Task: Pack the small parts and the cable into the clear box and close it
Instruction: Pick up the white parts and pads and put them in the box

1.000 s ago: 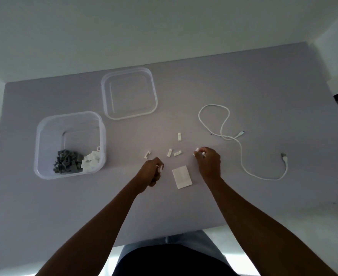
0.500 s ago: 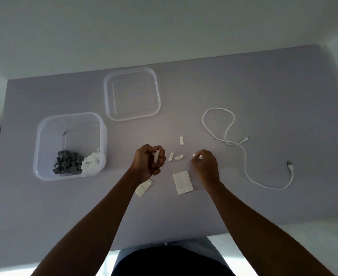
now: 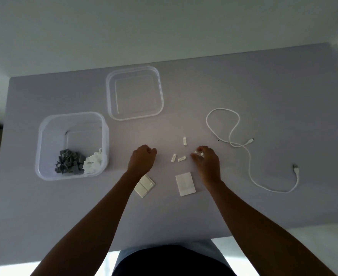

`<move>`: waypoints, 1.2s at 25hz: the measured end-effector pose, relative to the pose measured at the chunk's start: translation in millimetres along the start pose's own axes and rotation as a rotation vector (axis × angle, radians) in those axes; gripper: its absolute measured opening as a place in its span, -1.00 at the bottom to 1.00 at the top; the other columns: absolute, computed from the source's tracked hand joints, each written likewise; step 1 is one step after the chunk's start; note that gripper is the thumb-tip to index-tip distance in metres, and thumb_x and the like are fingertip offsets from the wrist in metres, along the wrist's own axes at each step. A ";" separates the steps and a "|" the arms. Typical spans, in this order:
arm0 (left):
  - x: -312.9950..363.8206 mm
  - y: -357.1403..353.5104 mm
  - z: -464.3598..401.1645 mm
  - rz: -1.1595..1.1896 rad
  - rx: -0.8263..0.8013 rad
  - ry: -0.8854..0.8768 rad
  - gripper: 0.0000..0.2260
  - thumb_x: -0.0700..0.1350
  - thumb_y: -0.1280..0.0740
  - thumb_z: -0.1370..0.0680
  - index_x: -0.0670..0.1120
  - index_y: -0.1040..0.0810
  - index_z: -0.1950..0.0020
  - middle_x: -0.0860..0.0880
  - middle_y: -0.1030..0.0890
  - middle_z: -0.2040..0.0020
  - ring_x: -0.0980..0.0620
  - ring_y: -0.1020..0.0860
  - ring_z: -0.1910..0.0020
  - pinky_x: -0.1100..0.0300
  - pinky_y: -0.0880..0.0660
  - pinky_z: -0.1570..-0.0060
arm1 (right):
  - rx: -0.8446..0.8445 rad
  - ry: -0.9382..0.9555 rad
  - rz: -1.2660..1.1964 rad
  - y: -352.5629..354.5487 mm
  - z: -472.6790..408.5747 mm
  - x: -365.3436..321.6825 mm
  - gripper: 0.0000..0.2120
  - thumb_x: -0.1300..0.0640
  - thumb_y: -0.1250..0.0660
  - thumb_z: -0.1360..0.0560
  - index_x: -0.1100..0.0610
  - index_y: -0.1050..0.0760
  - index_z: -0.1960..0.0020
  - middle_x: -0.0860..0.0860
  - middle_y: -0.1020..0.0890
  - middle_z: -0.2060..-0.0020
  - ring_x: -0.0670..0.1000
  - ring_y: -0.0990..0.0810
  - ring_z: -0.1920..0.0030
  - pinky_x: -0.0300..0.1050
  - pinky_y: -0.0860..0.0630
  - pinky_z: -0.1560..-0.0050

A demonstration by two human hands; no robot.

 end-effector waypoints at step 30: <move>11.3 -27.7 -2.0 0.928 -0.618 0.216 -0.81 -0.06 -0.21 -0.61 -0.05 -0.45 0.18 0.02 -0.46 0.35 0.13 -0.20 0.51 0.28 -0.05 0.53 | -0.321 0.261 0.158 -22.0 9.6 -15.2 -0.84 0.03 -0.43 -0.50 0.12 -0.61 0.04 0.03 -0.66 0.13 0.02 -0.58 0.16 -0.06 -0.51 0.09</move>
Point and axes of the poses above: each hand's wrist, its own z-axis away from the middle knuckle, its own y-axis out of the back of the hand, x = y × z, the point moved 4 cm from there along -z, towards the middle knuckle
